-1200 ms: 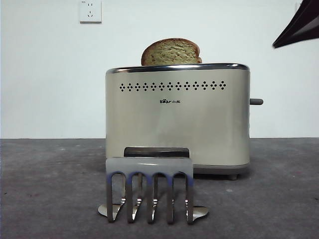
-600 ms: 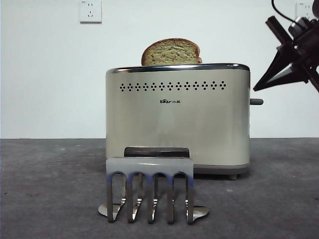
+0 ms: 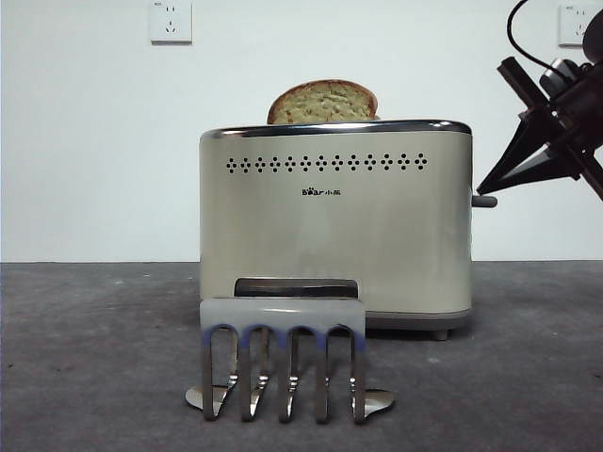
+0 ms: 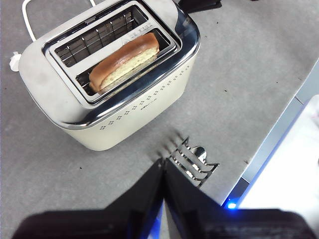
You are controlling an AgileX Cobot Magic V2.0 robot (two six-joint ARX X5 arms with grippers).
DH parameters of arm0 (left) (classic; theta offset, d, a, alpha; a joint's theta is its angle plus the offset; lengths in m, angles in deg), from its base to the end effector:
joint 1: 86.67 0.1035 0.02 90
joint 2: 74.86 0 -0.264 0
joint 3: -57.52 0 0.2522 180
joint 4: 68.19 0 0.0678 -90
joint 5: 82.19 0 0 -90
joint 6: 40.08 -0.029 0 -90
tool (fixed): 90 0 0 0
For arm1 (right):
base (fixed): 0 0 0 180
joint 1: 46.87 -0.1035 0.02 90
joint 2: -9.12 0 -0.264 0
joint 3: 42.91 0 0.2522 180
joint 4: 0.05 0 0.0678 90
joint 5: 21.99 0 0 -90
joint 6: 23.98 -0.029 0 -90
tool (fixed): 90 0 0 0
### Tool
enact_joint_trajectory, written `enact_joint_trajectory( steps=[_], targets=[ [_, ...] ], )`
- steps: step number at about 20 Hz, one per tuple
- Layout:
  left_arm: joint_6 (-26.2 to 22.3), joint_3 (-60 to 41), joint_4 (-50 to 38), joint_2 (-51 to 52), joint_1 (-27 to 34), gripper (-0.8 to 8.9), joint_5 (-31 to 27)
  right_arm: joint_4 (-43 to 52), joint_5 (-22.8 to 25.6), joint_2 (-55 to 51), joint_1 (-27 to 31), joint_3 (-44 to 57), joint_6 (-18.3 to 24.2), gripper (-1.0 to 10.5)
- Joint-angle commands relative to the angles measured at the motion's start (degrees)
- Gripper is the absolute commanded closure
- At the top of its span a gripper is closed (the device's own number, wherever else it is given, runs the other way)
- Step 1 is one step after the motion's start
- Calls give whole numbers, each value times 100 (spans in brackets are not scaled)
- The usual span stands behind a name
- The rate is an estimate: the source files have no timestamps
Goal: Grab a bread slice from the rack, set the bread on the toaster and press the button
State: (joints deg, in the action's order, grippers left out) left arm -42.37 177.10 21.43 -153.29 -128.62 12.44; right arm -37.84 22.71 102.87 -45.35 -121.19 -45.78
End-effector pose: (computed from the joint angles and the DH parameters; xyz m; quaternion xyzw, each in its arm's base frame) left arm 0.1629 -0.1495 0.4557 0.1480 0.3816 -0.3682 0.8348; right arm 0.3335 0.0118 0.2290 0.3317 0.4669 0.2495 0.7808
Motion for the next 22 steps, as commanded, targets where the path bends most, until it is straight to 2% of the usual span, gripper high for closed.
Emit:
enact_joint_trajectory(
  steps=[1, 3, 6, 7, 12, 16, 22],
  targets=[
    [57, -44, -11, 46, 15, 821, -20, -50, 138, 173, 0, 17, 87, 954],
    [55, -44, -11, 46, 15, 821, -85, -98, 149, 188, 0, 17, 105, 954],
    [57, -44, -11, 52, 15, 821, -721, -175, 376, 205, 0, 17, 151, 954],
    [57, -44, -11, 57, 15, 821, -763, -177, 363, 236, 0, 17, 146, 954],
    [57, -44, -11, 109, 15, 821, -721, -243, 323, 455, 0, 17, 155, 954],
    [57, -44, -11, 164, 15, 821, -721, -452, 330, 588, -2, 17, 402, 954],
    [55, -44, -11, 175, 15, 821, -719, -472, 352, 866, -2, 17, 433, 954]
  ],
)
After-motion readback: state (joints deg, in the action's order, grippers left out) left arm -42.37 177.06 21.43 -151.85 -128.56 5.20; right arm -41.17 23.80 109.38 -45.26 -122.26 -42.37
